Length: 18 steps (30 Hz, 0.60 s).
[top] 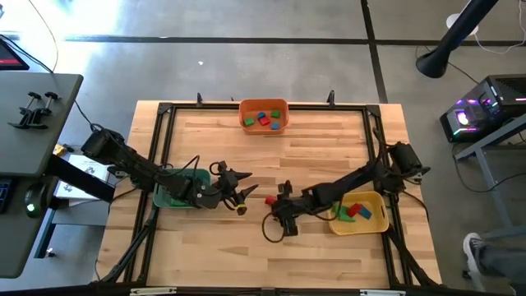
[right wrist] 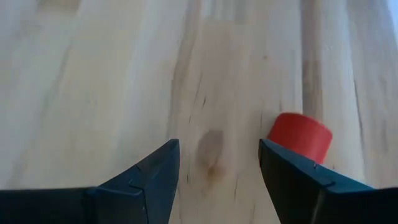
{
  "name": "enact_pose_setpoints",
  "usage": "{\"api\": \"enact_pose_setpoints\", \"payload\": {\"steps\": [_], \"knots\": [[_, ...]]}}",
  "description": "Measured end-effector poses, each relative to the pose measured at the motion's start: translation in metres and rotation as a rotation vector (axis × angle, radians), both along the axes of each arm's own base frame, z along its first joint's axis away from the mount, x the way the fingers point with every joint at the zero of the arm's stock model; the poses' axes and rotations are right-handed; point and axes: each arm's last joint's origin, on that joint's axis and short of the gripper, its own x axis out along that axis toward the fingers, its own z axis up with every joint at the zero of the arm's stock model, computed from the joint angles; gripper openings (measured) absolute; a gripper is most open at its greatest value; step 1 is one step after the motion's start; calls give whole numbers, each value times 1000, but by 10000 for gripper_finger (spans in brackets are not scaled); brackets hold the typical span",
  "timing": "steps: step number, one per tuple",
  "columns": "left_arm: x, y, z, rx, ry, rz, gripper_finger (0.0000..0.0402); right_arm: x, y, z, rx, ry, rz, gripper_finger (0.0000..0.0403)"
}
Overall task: Sort blocks by size
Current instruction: Put the red half cylindrical block into the orange bin
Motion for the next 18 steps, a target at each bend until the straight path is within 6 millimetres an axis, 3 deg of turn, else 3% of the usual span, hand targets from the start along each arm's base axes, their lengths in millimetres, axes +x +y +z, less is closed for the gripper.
{"api": "enact_pose_setpoints", "payload": {"steps": [7,11,18], "knots": [[0,-3,-3,-16,12,-23,200,9,-15,4,-262,-81,315,213],[0,-4,-3,2,20,-32,200,16,-38,5,-181,-116,479,213],[0,-3,-3,31,39,-36,200,21,-83,3,-107,-156,605,213]]}}
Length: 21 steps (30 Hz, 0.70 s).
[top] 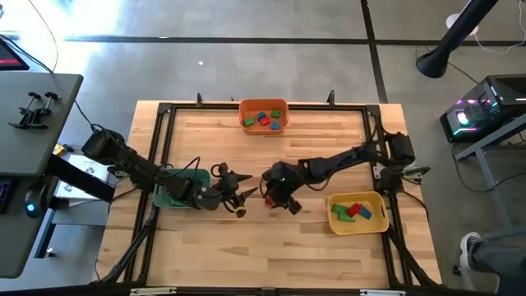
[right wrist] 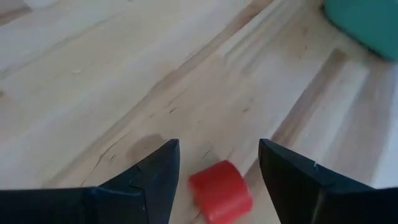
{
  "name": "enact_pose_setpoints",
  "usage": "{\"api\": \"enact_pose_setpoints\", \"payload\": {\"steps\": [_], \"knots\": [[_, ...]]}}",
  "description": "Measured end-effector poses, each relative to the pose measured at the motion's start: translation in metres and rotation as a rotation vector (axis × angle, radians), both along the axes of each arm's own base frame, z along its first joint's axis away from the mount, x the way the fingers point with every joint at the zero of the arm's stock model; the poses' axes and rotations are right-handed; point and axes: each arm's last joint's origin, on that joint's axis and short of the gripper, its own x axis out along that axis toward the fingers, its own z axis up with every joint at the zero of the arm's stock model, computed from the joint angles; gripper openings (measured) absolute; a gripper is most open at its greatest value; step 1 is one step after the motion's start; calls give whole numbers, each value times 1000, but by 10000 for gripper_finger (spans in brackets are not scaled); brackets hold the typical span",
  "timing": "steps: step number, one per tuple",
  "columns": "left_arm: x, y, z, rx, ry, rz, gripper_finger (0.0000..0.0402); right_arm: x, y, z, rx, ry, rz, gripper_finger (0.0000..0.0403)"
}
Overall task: Sort blocks by size
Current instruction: Put the red half cylindrical block into the orange bin
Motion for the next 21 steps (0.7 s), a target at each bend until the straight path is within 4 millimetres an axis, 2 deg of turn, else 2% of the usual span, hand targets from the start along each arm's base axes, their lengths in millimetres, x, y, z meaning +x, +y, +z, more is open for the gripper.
{"api": "enact_pose_setpoints", "payload": {"steps": [4,8,12,14,17,21], "knots": [[1,2,0,6,5,7,200,2,-11,-16,65,35,28,213],[0,2,-2,5,15,8,200,6,-19,-37,70,76,1,213],[0,3,-4,8,34,10,200,8,-25,-49,138,121,-66,203],[0,3,-4,8,37,10,200,7,-28,-51,172,150,-122,183],[-2,-1,-4,30,35,36,200,8,-31,-52,237,191,-260,133],[-17,-15,1,119,27,121,200,11,-32,-43,295,179,-377,127]]}}
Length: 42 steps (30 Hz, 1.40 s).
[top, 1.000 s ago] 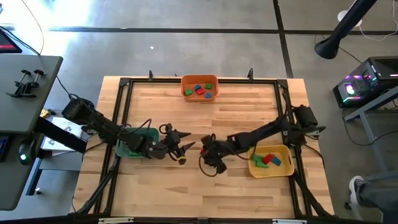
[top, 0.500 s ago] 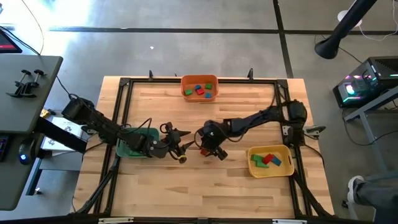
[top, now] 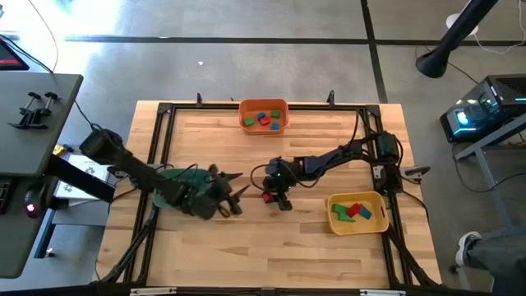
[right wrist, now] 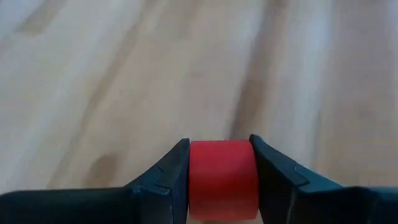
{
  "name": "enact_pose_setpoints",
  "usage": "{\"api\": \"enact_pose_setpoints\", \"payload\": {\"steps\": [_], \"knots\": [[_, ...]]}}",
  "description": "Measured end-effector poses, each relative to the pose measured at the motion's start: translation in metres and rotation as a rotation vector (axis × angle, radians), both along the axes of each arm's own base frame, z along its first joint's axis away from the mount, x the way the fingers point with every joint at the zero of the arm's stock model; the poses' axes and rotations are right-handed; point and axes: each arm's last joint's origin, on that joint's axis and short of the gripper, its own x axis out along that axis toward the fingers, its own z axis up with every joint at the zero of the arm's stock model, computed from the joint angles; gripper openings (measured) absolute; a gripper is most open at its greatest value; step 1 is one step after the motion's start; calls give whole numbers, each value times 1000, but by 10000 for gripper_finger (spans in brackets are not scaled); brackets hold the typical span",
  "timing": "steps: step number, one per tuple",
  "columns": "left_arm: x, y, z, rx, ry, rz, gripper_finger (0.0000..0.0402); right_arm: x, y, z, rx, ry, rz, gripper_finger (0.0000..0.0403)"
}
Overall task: Sort blocks by size
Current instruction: Put the red half cylindrical block into the orange bin, then return to Home Position
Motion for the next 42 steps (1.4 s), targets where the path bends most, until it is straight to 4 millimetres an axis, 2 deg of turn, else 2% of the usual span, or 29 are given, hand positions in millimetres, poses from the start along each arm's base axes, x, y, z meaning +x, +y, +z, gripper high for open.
{"api": "enact_pose_setpoints", "payload": {"steps": [2,4,7,9,13,16,18,21,24,26,28,33,38,42], "knots": [[-12,-8,6,55,-8,46,200,1,-4,11,-47,-13,-112,127],[-22,-15,12,96,-22,78,200,4,-18,32,-139,-26,-335,127],[-35,-22,21,128,-51,107,200,9,-50,72,-290,-67,-628,127],[-39,-25,23,138,-52,103,200,10,-79,84,-327,-37,-717,127],[-41,-25,20,167,-28,104,200,8,-147,92,-218,10,-860,127],[-41,-23,17,169,-17,114,200,4,-188,97,-197,41,-943,127],[-41,-22,17,159,-21,119,200,1,-205,94,-181,86,-977,127],[-42,-22,16,159,-14,117,200,0,-225,99,-138,61,-1029,129],[-42,-22,15,162,-10,116,200,-2,-238,99,-103,50,-1034,178],[-42,-22,15,157,-13,117,200,-4,-242,94,-110,75,-1020,219],[-42,-22,15,140,-26,122,200,-5,-242,97,-131,67,-1018,244],[-46,-27,15,107,-51,104,200,-7,-229,127,-221,22,-964,256],[-50,-33,15,79,-76,89,200,-4,-183,164,-285,-2,-802,250],[-52,-36,15,52,-97,78,200,1,-128,183,-322,1,-633,248]]}}
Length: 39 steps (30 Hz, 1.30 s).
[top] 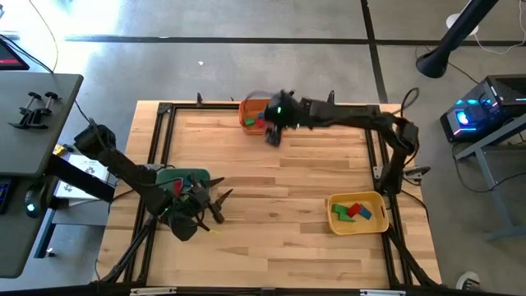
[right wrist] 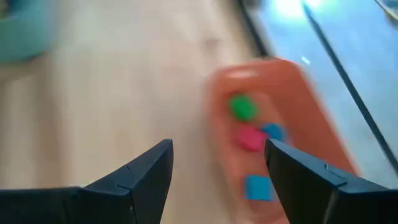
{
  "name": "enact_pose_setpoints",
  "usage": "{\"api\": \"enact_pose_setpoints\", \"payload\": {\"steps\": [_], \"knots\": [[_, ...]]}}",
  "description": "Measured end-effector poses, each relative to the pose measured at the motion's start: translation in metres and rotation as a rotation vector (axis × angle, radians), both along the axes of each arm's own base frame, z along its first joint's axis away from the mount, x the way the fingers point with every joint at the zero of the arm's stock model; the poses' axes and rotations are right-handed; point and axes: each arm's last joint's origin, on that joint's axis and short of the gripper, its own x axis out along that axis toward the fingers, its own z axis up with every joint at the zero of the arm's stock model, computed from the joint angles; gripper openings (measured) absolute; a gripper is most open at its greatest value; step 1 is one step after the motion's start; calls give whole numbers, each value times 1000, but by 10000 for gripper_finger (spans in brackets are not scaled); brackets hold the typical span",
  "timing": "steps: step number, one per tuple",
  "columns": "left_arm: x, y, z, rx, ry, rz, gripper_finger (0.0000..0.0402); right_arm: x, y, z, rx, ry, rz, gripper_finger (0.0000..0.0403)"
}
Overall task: Sort blocks by size
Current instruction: Return to Home Position
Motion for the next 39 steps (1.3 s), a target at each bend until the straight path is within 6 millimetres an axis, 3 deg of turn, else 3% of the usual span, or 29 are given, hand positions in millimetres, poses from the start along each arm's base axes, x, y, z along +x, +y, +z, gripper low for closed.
{"api": "enact_pose_setpoints", "payload": {"steps": [4,8,10,15,20,26,33,39], "knots": [[-3,-5,0,-5,-4,-21,200,4,62,6,-37,64,230,248],[-6,-8,0,-15,-12,-36,200,-3,117,-14,151,-88,534,249],[-8,-10,0,-30,-23,-44,200,-16,141,-28,233,-143,585,249],[-12,-16,0,-44,-35,-67,200,-72,178,-45,241,-266,450,249],[-12,-15,0,-37,-31,-64,200,-140,194,-51,315,-567,424,249],[-8,-10,0,-17,-18,-36,200,-207,189,-65,379,-852,417,249],[3,1,2,-2,-3,-1,200,-245,178,-72,327,-932,437,249],[13,13,2,-27,24,0,200,-265,165,-74,286,-826,396,249]]}}
